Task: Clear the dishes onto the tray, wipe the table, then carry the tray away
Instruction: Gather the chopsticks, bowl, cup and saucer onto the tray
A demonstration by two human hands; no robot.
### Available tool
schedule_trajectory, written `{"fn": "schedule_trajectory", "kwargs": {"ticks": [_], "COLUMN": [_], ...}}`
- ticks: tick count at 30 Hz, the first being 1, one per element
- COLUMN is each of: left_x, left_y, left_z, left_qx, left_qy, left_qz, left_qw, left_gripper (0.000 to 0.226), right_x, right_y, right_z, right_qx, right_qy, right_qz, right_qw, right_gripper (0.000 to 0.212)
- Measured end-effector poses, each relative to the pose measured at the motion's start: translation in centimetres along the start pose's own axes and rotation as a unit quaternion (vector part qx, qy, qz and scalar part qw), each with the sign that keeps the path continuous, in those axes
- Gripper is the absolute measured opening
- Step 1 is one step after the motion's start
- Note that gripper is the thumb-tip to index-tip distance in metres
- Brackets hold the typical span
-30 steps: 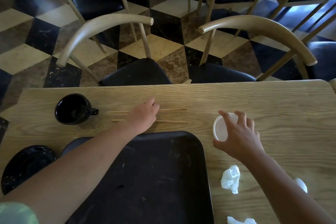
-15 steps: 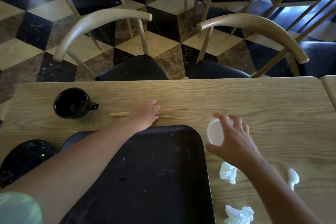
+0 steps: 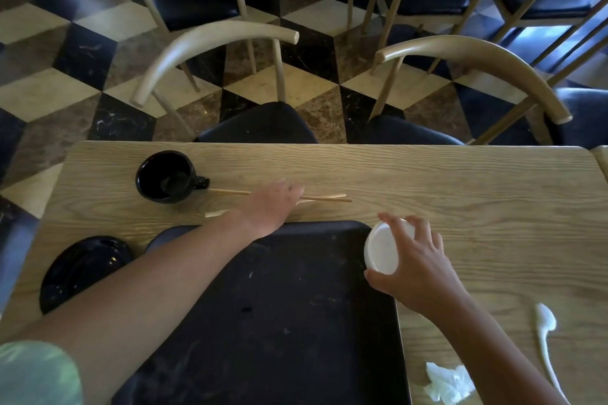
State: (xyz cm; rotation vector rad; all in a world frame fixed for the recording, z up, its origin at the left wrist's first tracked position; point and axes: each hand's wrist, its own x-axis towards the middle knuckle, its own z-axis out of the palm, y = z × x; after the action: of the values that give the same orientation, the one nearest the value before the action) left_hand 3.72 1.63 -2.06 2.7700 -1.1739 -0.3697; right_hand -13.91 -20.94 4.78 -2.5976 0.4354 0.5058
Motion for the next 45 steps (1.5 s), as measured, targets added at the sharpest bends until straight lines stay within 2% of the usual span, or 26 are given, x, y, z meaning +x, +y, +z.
{"fn": "schedule_trajectory", "kwargs": {"ticks": [4, 7, 12, 15, 22, 30, 36, 45], "left_x": [-2.6, -4.6, -7.5, -8.4, -8.7, -9.6, -10.5, -10.5], "left_y": [0.3, 0.4, 0.9, 0.7, 1.0, 0.4, -0.2, 0.3], "left_z": [-0.3, 0.3, 2.5, 3.3, 3.9, 3.7, 3.5, 3.6], "left_qx": [-0.007, -0.021, 0.014, 0.013, 0.036, 0.041, 0.051, 0.057], "left_qy": [0.021, 0.002, -0.047, -0.062, -0.026, 0.007, -0.001, 0.008], "left_qz": [-0.015, -0.024, 0.029, 0.024, 0.011, 0.039, 0.075, 0.071], "left_qw": [1.0, 0.999, 0.998, 0.998, 0.999, 0.998, 0.996, 0.996], "left_gripper": [0.028, 0.036, 0.023, 0.036, 0.055, 0.051, 0.061, 0.065], "right_x": [-0.4, -0.6, -0.8, -1.0, -1.8, -2.1, -2.3, -2.1], "right_y": [-1.5, -2.4, -3.0, -3.3, -3.7, -3.5, -3.2, -2.7], "right_z": [1.2, 2.4, 4.1, 4.9, 5.9, 6.4, 6.5, 6.4], "right_qx": [-0.017, -0.03, -0.042, -0.057, -0.066, -0.071, -0.076, -0.075], "right_qy": [-0.002, -0.007, -0.02, -0.018, -0.008, 0.002, 0.001, 0.0], "right_qz": [-0.005, -0.001, 0.006, 0.007, 0.009, 0.011, 0.01, 0.011], "right_qw": [1.0, 1.0, 0.999, 0.998, 0.998, 0.997, 0.997, 0.997], "right_gripper": [0.1, 0.102, 0.105, 0.104, 0.104, 0.104, 0.104, 0.106]}}
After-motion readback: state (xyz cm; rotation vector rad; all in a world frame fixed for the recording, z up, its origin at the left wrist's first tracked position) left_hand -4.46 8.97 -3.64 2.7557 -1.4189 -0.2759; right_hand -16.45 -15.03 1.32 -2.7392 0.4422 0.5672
